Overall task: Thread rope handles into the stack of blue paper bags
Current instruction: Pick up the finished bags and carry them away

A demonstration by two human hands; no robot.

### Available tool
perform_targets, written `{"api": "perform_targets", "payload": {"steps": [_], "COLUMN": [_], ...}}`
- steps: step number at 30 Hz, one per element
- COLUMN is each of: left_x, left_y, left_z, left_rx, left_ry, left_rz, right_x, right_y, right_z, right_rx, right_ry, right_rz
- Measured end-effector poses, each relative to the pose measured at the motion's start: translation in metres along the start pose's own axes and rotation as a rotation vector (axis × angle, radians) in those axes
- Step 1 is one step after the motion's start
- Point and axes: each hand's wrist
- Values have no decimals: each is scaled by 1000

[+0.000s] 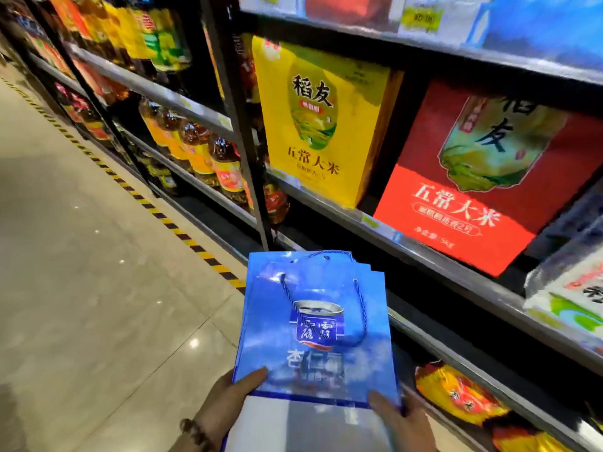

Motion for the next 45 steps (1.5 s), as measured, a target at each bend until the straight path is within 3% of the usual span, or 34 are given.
{"api": "perform_targets", "payload": {"steps": [3,6,11,22,28,39,45], "left_x": [24,38,62,49,51,112,130], "left_y": [17,31,51,59,84,197,253], "left_z": [58,112,185,305,359,423,493], "left_rx": [-13,-31,-52,-178,-238,-391,-252], "left_ry": [-21,-64,-79,-67,90,376,553], "left_rz": [38,55,133,297,364,250,471], "right_x": [-17,-27,-33,6,20,-47,-68], "right_y": [29,57,99,174,193,174,173], "right_z": [35,73,118,171,210,316,369], "right_rx": [-42,75,119,220,275,378,515], "right_ry": [13,-5,34,98,78,-98,-128], "right_rz": [22,71,122,210,318,391,421]}}
Point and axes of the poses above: each hand's wrist, its own z-axis towards the middle knuckle, its own y-axis out of the palm, x = y × z, and after that the axes turned 11 degrees about x, right-handed
